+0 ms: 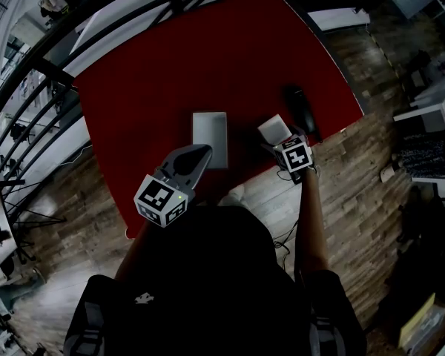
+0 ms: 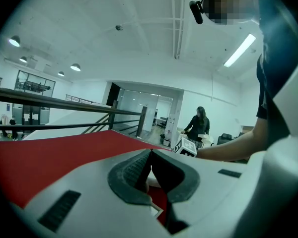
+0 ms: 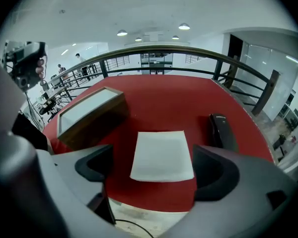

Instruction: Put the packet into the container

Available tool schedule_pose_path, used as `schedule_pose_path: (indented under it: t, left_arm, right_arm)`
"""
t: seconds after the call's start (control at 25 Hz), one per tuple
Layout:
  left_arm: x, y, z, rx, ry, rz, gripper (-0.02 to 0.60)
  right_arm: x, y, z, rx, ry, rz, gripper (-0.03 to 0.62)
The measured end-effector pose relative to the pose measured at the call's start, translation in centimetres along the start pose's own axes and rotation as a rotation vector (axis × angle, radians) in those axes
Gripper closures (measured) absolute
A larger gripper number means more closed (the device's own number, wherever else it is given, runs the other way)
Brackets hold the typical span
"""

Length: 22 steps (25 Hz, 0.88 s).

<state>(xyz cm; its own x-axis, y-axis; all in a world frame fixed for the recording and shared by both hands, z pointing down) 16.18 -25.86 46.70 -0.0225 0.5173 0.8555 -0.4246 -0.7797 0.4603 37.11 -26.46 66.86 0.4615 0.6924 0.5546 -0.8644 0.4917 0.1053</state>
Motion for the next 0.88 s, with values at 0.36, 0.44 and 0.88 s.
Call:
schedule_pose_path:
  t: [0.36,0.44,0.88]
  left_arm:
    - [0.1,0.1,-0.2,-0.014,0.005,-0.008,0.571]
    - [0.2,0.0,0.0,-0.016,0.006,-0.008,0.571]
    - [0.3,0.5,-0.5,-0.037,-0.008,-0.004,0.571]
  right_arm:
    - [1.2,-1.4,3.1,-0.014,0.086,-0.032,0.128]
    - [1.4,-1.5,3.6,-0.028,0.103,-0.038,0.128]
    - [2.3,-1.8,4.7,-0.029,0.177,-0.061,0.128]
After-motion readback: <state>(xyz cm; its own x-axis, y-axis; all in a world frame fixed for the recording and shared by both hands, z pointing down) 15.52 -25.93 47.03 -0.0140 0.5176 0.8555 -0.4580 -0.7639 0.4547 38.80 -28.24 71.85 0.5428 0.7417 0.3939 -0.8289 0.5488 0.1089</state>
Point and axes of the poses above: the fingertips, and each gripper's own axes: z forward along the fingers, y to its left, x out of its underside, the point moved 1 cm from there along -z, backward along the fingers, and after that the axes turned 14 degrees about -z, right-handed, at the moved point
